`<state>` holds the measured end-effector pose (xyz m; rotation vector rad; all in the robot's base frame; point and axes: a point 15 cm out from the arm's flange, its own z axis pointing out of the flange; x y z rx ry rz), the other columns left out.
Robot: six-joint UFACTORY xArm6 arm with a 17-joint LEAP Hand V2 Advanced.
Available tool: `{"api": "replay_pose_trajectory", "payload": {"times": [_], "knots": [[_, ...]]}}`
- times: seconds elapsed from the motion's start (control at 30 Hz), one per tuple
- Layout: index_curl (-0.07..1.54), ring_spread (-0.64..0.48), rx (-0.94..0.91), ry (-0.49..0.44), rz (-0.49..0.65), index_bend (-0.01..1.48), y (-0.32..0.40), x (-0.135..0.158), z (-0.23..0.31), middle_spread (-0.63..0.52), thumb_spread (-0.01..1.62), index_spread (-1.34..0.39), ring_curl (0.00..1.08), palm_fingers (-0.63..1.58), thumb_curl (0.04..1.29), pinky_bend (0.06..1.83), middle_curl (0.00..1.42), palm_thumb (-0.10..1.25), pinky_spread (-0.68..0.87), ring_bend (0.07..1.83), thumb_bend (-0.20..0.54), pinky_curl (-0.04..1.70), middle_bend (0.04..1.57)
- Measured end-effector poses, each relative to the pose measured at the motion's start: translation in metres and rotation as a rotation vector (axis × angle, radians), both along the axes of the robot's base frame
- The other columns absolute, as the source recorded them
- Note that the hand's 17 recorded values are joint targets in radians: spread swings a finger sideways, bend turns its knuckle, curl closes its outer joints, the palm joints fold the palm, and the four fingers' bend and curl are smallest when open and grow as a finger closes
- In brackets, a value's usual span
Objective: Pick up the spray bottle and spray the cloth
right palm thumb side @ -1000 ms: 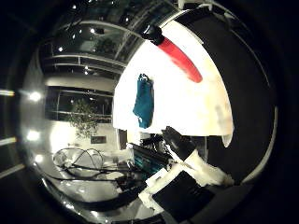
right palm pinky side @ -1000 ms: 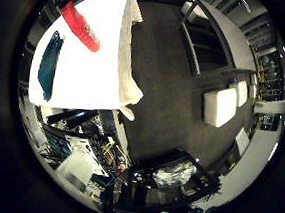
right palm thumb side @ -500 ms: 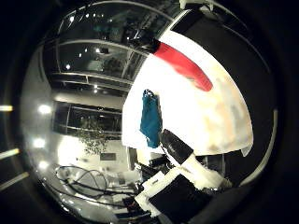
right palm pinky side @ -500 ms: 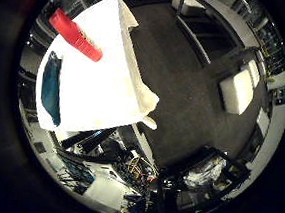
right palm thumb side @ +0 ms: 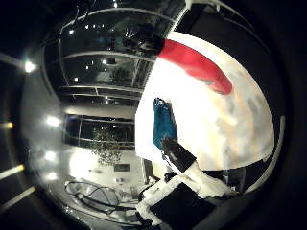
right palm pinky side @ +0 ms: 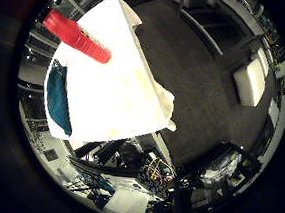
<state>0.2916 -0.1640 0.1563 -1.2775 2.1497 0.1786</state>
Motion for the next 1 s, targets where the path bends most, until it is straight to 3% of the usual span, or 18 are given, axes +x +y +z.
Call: {"api": "replay_pose_trajectory", "payload": {"times": [0.4, 1.0], "knots": [[0.28, 0.22, -0.016, 0.036, -0.013, 0.16, -0.006, 0.010, -0.027, 0.19, 1.06, -0.16, 0.26, 0.08, 0.31, 0.36, 0.32, 0.58, 0.37, 0.34, -0.024, 0.31, 0.19], [0.28, 0.22, 0.066, 0.005, -0.022, 0.16, 0.009, 0.065, -0.037, 0.19, 1.06, -0.15, 0.26, 0.08, 0.31, 0.36, 0.32, 0.56, 0.37, 0.35, -0.024, 0.31, 0.19]]}}
